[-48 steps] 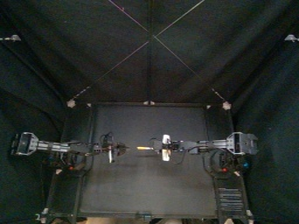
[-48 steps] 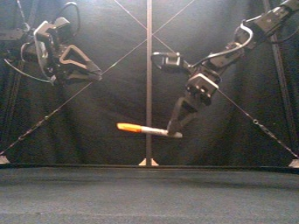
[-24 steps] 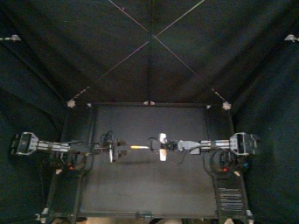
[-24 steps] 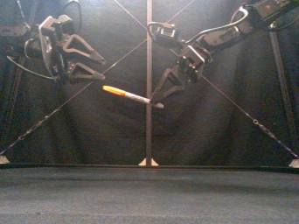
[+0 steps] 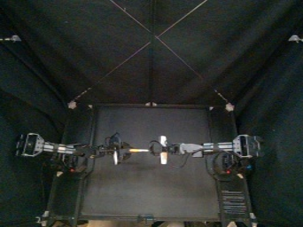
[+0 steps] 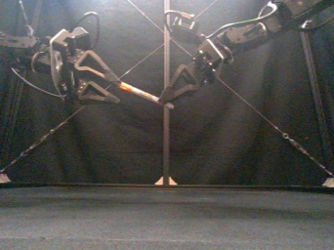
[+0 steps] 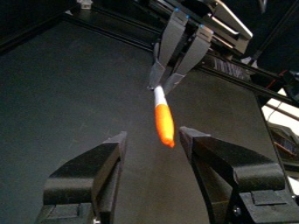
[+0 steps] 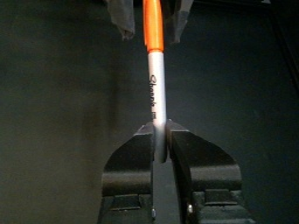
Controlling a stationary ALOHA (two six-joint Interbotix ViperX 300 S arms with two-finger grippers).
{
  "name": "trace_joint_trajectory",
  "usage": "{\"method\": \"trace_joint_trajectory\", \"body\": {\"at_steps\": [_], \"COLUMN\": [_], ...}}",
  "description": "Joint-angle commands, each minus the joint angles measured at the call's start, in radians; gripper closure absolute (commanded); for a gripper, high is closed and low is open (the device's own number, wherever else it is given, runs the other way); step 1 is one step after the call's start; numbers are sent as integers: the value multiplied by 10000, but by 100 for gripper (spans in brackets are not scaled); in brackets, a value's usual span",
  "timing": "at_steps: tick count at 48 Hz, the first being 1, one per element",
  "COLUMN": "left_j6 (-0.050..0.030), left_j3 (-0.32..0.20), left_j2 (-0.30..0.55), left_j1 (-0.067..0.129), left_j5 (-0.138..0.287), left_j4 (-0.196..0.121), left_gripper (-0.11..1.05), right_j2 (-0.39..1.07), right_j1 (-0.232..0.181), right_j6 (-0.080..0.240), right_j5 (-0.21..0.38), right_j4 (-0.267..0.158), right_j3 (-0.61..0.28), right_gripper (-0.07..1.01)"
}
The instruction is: Uncap the pen
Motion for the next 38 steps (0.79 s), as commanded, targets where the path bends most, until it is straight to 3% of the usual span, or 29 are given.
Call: {"method": "trace_joint_trajectory", "body": {"at_steps": [1, 31, 38], "left_j6": [31, 31, 46], "left_j3": [-460, -537, -522], "left_j2": [245, 153, 138], "left_j1": [-15, 15, 31], "left_j5": [-92, -92, -92], "left_j4": [0, 0, 15], "left_gripper": [8, 11, 24], "right_j2": [-414, -414, -414], "right_j1": [46, 61, 77], "right_j6": [15, 31, 31], "right_j5": [-107, -92, -92], "right_j4": [-77, -92, -92], "right_j3": [-245, -77, -77], "right_gripper": [52, 52, 52]}}
